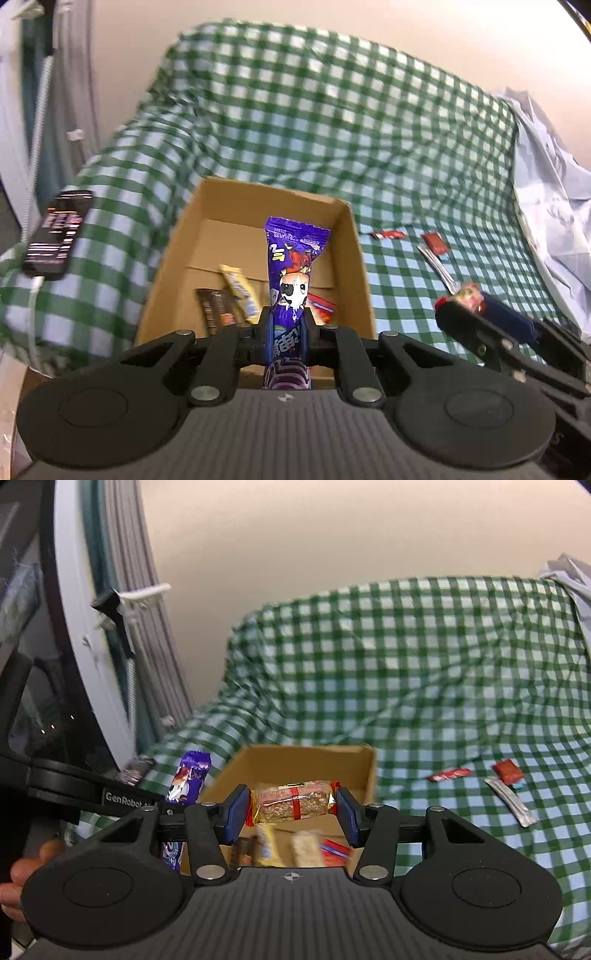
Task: Organize snacks
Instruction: 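Carry the purple candy and red-wrapped candy over the box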
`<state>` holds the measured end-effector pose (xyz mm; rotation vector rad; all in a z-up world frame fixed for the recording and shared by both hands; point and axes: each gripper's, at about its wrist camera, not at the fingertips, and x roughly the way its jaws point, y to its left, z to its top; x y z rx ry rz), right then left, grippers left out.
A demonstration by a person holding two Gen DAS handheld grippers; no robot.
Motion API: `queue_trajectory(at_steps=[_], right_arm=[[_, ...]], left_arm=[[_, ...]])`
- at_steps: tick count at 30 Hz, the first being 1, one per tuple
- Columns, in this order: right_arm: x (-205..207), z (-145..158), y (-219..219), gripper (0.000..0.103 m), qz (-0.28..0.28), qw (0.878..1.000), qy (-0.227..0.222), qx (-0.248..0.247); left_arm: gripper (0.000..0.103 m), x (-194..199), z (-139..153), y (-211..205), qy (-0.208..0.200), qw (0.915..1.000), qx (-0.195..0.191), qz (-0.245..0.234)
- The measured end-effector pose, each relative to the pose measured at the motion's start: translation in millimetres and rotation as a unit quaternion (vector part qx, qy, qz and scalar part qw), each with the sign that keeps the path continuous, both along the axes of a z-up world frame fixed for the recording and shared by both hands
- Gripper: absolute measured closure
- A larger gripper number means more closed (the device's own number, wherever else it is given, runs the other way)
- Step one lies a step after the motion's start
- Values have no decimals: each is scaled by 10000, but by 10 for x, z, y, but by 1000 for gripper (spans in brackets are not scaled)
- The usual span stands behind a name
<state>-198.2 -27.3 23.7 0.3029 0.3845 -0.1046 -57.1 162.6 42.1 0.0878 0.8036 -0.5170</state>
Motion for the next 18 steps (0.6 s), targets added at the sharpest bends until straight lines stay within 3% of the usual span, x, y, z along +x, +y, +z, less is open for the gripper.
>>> queue_trajectory(at_steps=[10,18], right_arm=[[-279,144,408,50,197,9994,-96,-251],[-103,104,432,50,230,9992,57,-325]], left_arm=[[88,-254,73,361,-99,9997,-120,198],[88,-95,18,352,-29,9997,-46,243]])
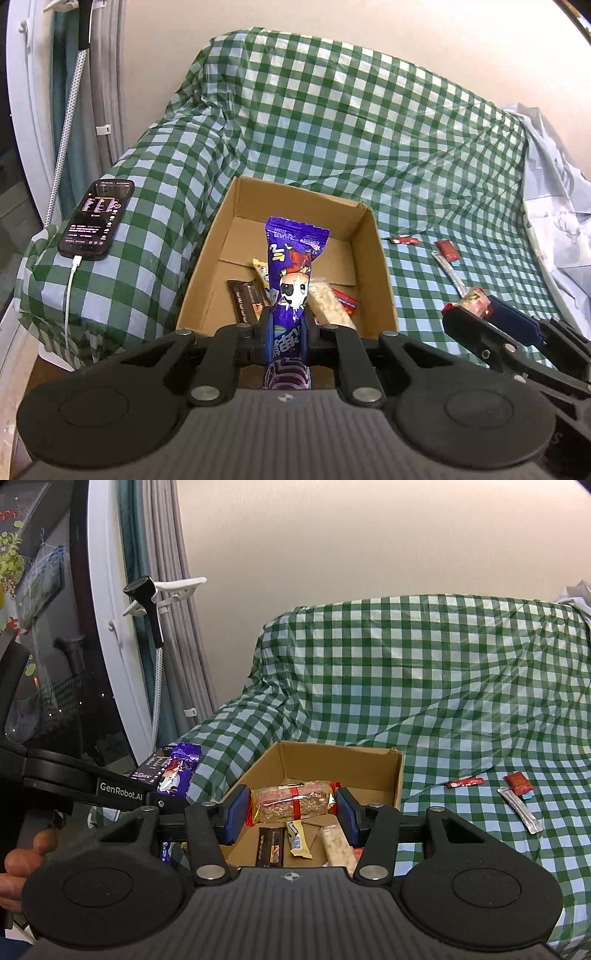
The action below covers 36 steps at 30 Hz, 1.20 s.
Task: Organize snacks
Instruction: 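Carry the purple candy and red-wrapped candy over the box, then open both tools to drop the purple candy and red-wrapped candy into the box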
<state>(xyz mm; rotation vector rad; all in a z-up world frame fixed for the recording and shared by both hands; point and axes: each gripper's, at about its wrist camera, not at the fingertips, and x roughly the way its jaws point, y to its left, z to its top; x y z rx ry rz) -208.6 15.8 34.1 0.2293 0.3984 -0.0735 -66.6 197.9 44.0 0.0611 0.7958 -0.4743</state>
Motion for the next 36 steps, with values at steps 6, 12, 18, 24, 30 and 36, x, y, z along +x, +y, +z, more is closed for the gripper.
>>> queue_trajectory(at_steps=[6,12,18,24,30,36], right_arm=[[169,-89,-39,50,22,9997,251,16],[378,-151,-77,50,56,9991,416,-9],[596,-214,-123,50,86,9985,533,3],[836,-332,-178,50,103,9977,676,-25],[1083,-493,-248,50,72,9962,873,16],[1302,-646,-308,50,86,9944,1050,72]], left_arm=[[88,241,-87,-25,88,9999,89,58],[88,481,-152,-105,218,9996,187,86],[88,670,-199,-241,255,9991,336,108],[88,907,-307,-426,310,9978,578,29],[88,1158,-478,-538,446,9957,809,25],[88,1385,-689,-631,614,9927,1038,9]])
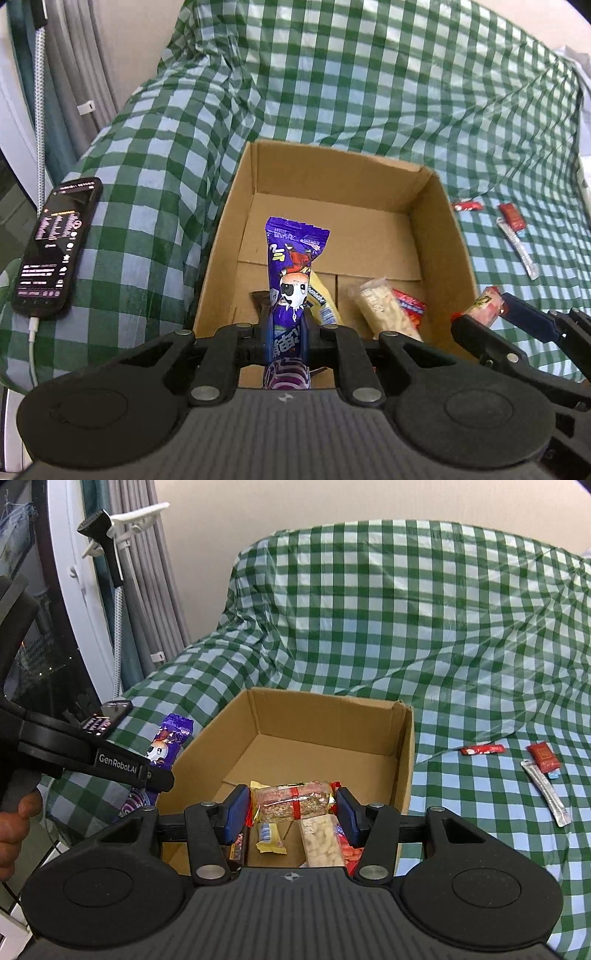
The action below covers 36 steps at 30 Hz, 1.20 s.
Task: Organize snacks
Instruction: 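Open both tools to drop the purple candy and red-wrapped candy into the box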
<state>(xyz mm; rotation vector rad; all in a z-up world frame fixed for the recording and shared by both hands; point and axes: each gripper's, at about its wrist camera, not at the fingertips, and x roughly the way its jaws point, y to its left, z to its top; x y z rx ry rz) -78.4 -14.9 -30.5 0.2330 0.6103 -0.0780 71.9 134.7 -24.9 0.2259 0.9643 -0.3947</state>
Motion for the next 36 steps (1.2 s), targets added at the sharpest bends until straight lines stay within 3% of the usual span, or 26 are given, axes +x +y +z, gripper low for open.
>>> queue_trajectory(at_steps=[27,28,29,30,31,32,36], right_arm=[[582,-522,-181,49,-39,9986,504,139],[593,-531,-189,48,-47,9986,512,145],[613,-536,-196,45,-59,9984,532,165],[624,-543,-213,39,-98,9982,552,198],[632,-545,-232,31,-140,9979,571,257],[639,-540,-252,19,-196,9975,597,324],[573,-491,-255,9,-262,9967,632,430]], left_arm=[[87,523,-552,-252,362,9972,644,-85],[83,527,-558,-256,334,9972,668,-104],[57,531,-560,-264,303,9969,705,-179],[38,531,-555,-275,274,9964,761,-234],[5,525,-538,-278,220,9962,801,-260],[0,504,-505,-264,120,9965,779,-281],[0,348,-405,-156,-75,9971,671,-363]])
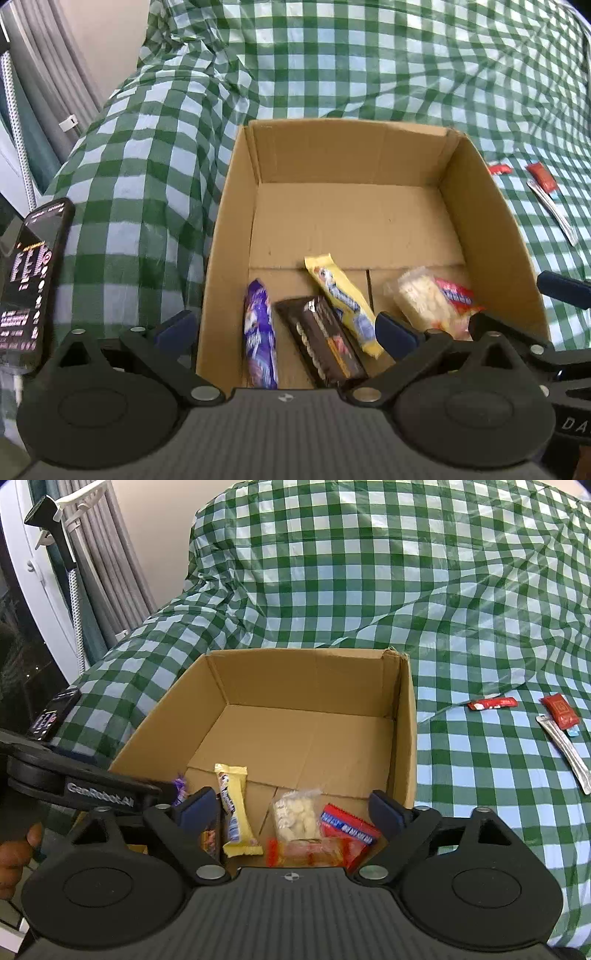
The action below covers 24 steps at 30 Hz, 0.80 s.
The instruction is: Organize snacks
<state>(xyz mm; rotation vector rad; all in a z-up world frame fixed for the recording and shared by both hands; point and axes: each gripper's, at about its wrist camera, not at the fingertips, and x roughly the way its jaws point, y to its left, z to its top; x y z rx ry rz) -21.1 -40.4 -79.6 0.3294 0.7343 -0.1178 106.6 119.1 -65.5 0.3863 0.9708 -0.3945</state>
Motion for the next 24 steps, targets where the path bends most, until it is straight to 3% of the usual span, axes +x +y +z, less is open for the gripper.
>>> queue_trajectory(at_steps=[8,24], right_arm=[[-516,153,244,5,-76,9999,131,42],[-1422,776,574,1,-23,9950,-805,-592]], left_arm=[[0,-589,98,319,10,9992,-74,384],[0,-1587,562,557,-669,9964,-313,404]])
